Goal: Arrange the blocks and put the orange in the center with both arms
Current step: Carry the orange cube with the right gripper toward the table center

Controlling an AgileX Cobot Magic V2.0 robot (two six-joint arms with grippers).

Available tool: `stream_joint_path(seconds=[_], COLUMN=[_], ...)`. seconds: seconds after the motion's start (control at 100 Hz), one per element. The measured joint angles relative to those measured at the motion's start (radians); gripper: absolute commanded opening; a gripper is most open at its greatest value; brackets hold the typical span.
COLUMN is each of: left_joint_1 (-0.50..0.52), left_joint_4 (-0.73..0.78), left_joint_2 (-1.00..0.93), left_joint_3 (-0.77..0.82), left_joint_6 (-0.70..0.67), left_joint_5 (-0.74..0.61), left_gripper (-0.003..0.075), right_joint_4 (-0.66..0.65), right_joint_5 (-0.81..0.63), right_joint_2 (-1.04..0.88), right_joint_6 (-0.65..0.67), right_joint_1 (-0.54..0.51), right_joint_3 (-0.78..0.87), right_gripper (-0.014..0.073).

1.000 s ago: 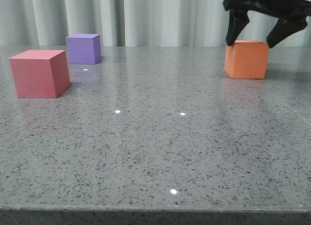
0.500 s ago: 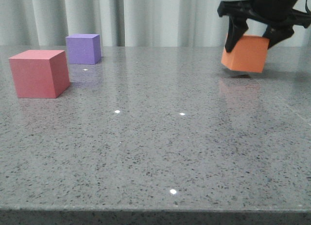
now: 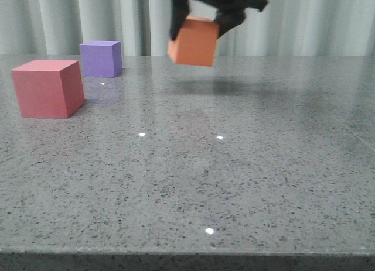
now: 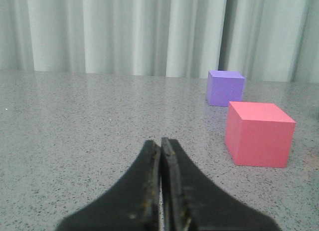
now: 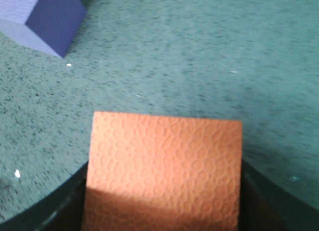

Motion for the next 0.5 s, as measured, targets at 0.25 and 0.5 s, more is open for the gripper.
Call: stream_joint_path(seconds=[0.25,0.5], left_joint_1=[0.0,0.0], left_joint_4=[0.0,0.0], left_joint_2=[0.0,0.0], left_joint_3=[0.0,0.0], left_joint_6=[0.0,0.0], left_joint_5=[0.0,0.0], left_gripper=[-0.002,-0.002], right_joint_4=[-0.149,-0.164], right_joint_5=[0.035,0.056], right_joint_2=[0.111,0.14], right_joint_6=[0.169,0.177], right_joint_1=[0.089,0.093], right_joint_3=[-0.124,-0.134], right_gripper=[0.0373,0.0506])
